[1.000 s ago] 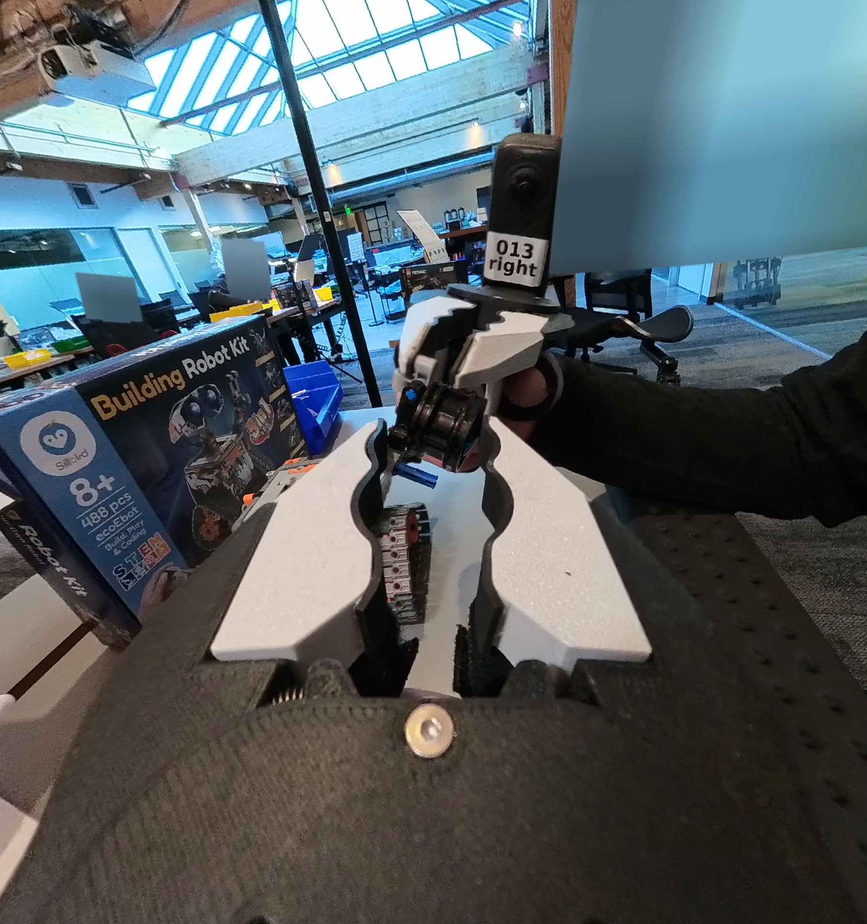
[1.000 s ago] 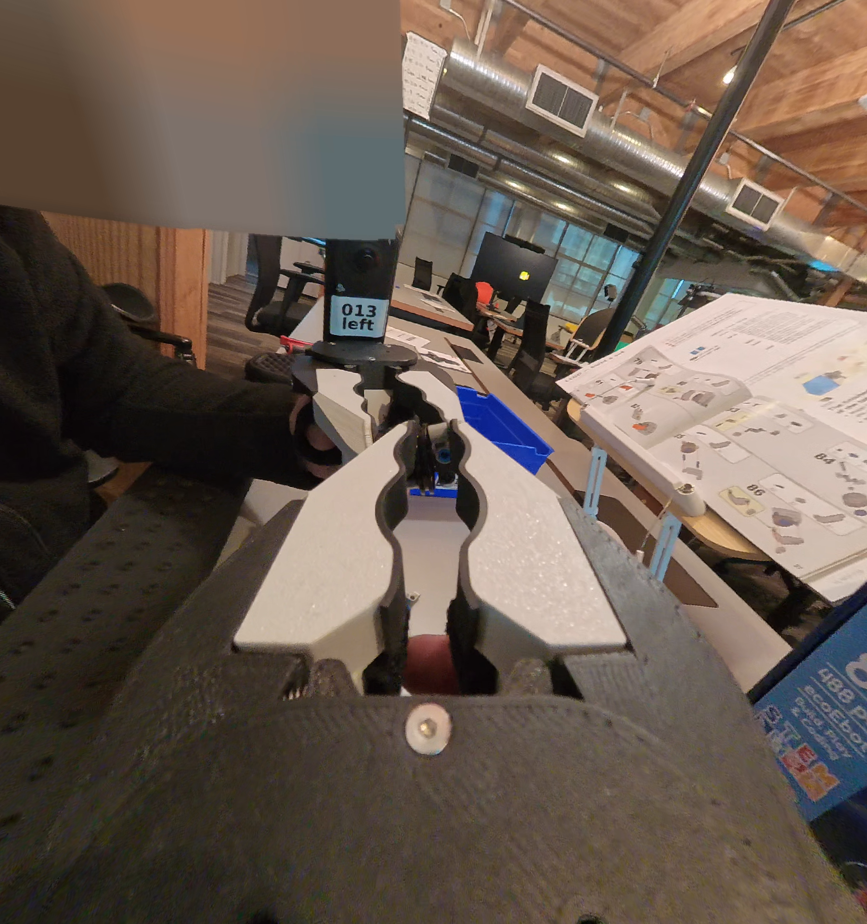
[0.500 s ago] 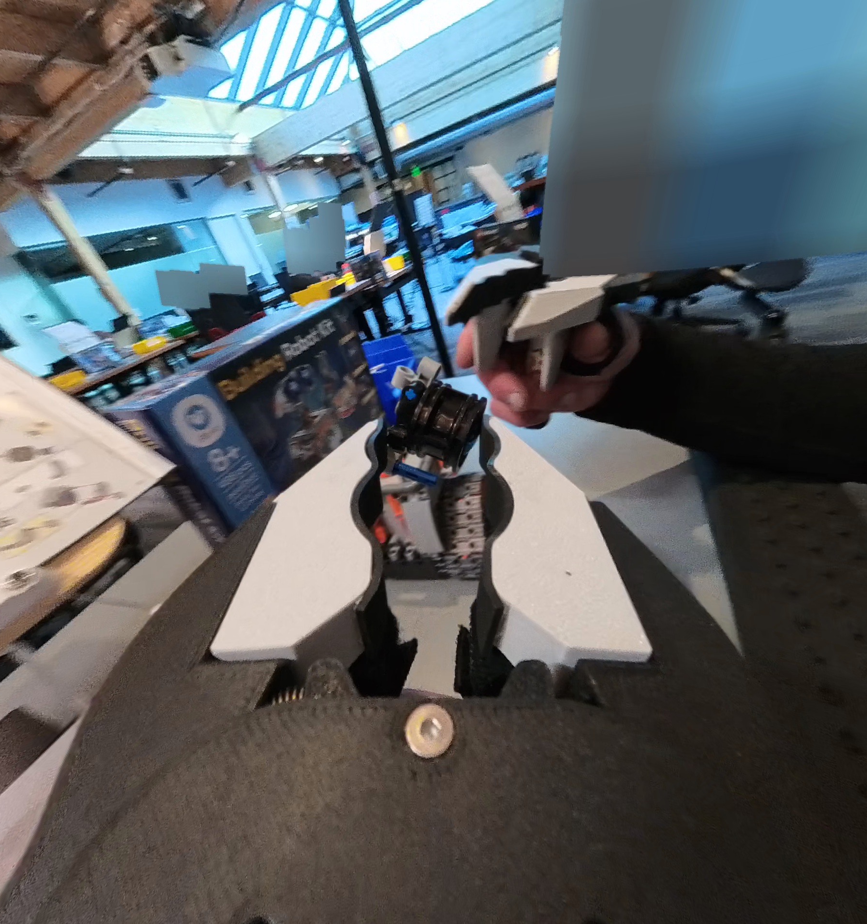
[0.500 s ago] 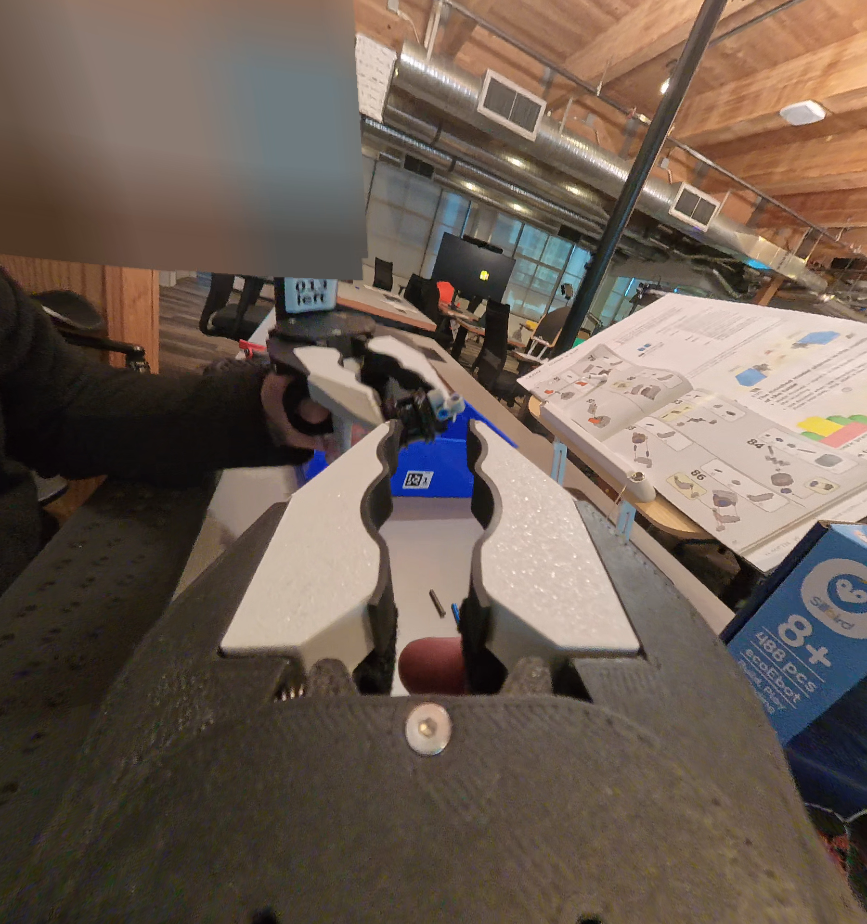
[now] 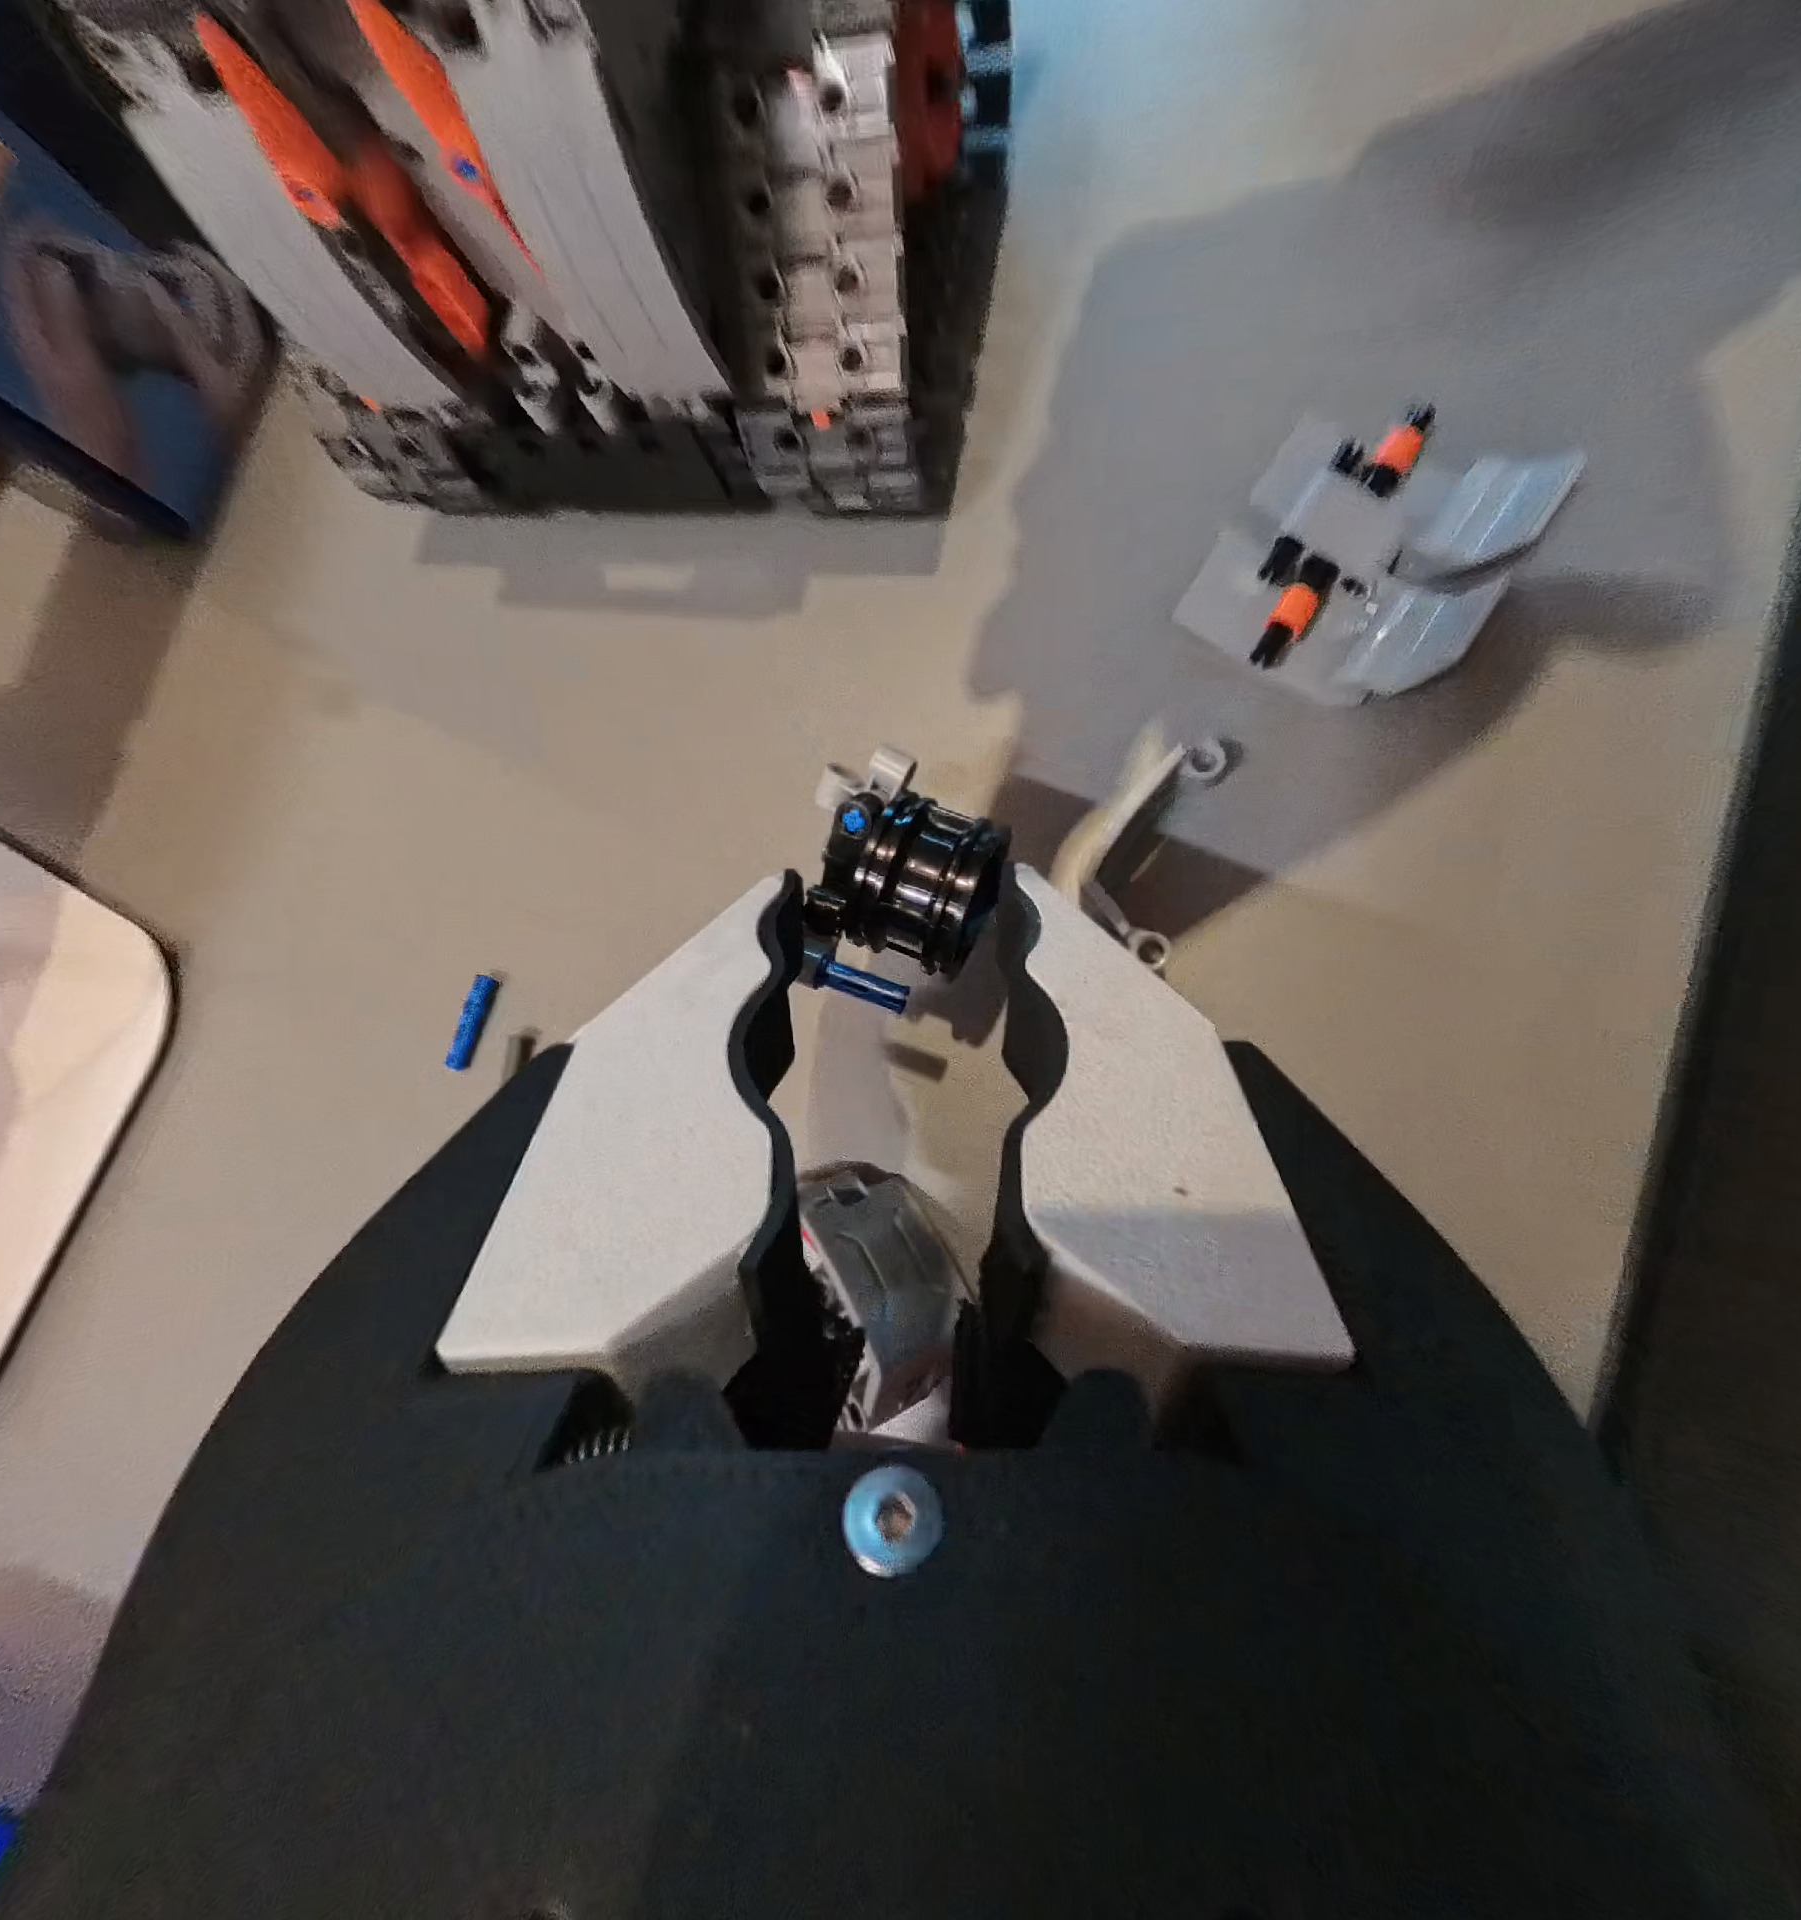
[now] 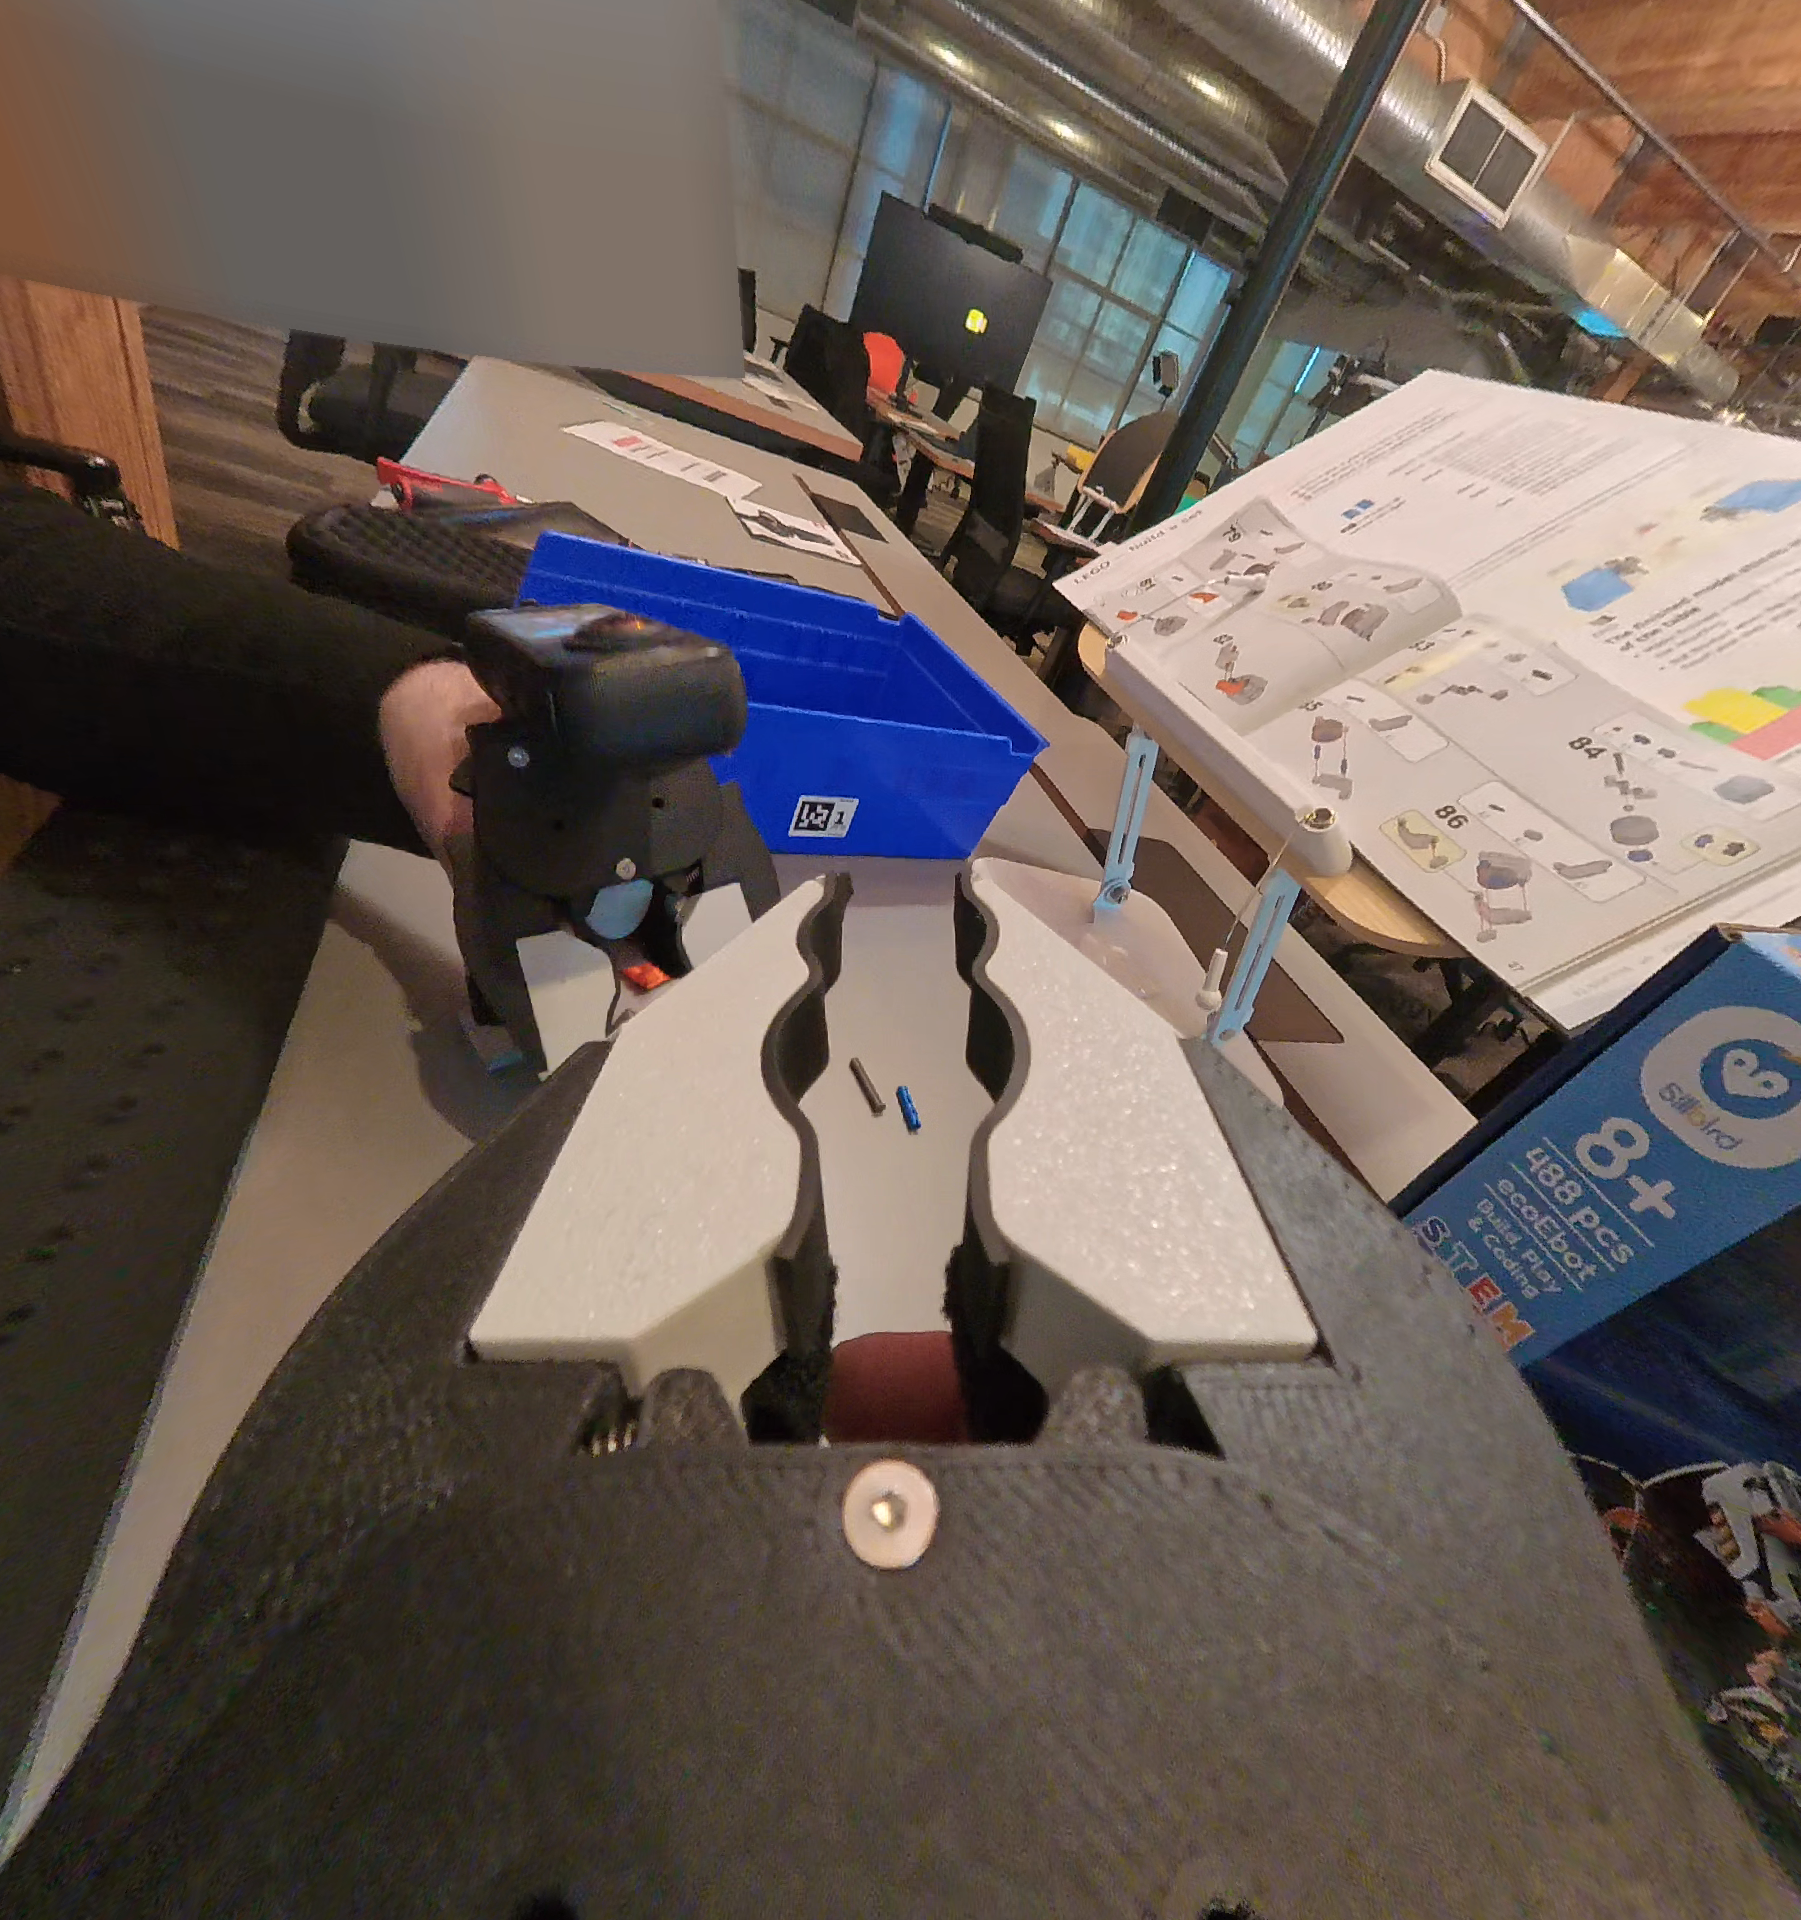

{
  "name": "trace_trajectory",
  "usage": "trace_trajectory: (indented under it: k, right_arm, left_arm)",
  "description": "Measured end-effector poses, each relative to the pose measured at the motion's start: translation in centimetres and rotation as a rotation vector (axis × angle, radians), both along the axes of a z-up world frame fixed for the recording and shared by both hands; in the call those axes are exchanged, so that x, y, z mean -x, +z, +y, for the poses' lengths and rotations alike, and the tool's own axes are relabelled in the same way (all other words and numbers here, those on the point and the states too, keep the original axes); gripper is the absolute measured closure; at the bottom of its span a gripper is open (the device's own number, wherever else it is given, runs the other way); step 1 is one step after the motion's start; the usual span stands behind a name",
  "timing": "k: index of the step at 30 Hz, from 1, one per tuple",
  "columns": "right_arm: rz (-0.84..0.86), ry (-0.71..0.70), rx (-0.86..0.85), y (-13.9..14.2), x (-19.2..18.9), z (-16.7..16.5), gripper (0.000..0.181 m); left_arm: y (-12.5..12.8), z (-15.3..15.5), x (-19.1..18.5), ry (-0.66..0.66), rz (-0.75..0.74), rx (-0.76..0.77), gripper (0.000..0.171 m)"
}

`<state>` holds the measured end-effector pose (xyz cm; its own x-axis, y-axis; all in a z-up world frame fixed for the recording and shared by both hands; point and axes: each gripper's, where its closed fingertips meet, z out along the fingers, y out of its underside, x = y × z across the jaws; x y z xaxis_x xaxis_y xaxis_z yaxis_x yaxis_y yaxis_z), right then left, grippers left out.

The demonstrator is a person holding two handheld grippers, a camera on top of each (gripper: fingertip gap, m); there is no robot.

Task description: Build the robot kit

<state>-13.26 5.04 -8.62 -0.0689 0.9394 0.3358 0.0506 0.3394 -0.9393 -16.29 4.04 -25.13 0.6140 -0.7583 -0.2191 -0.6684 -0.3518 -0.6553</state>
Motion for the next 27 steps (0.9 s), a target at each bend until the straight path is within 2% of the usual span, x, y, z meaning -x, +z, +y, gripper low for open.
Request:
trace_trajectory:
  k: [3,6,10,13,14,17,21,24,27]
  right_arm:
    - [-0.013,0.001,0.000,-0.3,0.0,0.1,0.162]
    - [-0.011,0.007,0.004,-0.2,-0.1,0.0,0.162]
    - [0.007,0.002,-0.003,0.4,-0.5,0.0,0.163]
    - [0.034,-0.008,0.001,1.0,-1.0,0.3,0.164]
    - [0.042,-0.010,0.004,1.2,-1.2,0.4,0.165]
    - [0.054,-0.025,0.010,1.3,-1.4,0.9,0.167]
    - [0.055,-0.025,0.009,1.3,-1.4,0.9,0.168]
    - [0.053,-0.028,0.003,1.2,-1.3,0.9,0.169]
    - [0.056,-0.026,0.005,1.3,-1.3,0.9,0.170]
  left_arm:
    - [-1.9,-0.4,-0.2,-0.017,0.045,0.089,0.137]
    - [-2.3,-0.3,-0.4,-0.023,0.034,0.107,0.136]
    - [-2.3,-0.7,0.6,-0.009,0.052,0.116,0.106]
    - [-0.6,-0.8,2.2,0.030,0.047,0.085,0.095]
    - [0.4,-0.6,2.9,0.053,0.049,0.061,0.097]
    - [2.2,-0.3,5.7,0.146,0.071,0.034,0.118]
    - [0.6,-0.9,6.8,0.158,0.140,0.108,0.145]
    - [-0.8,-1.2,7.2,0.167,0.211,0.130,0.148]
    - [-1.0,-1.0,7.3,0.169,0.191,0.140,0.153]
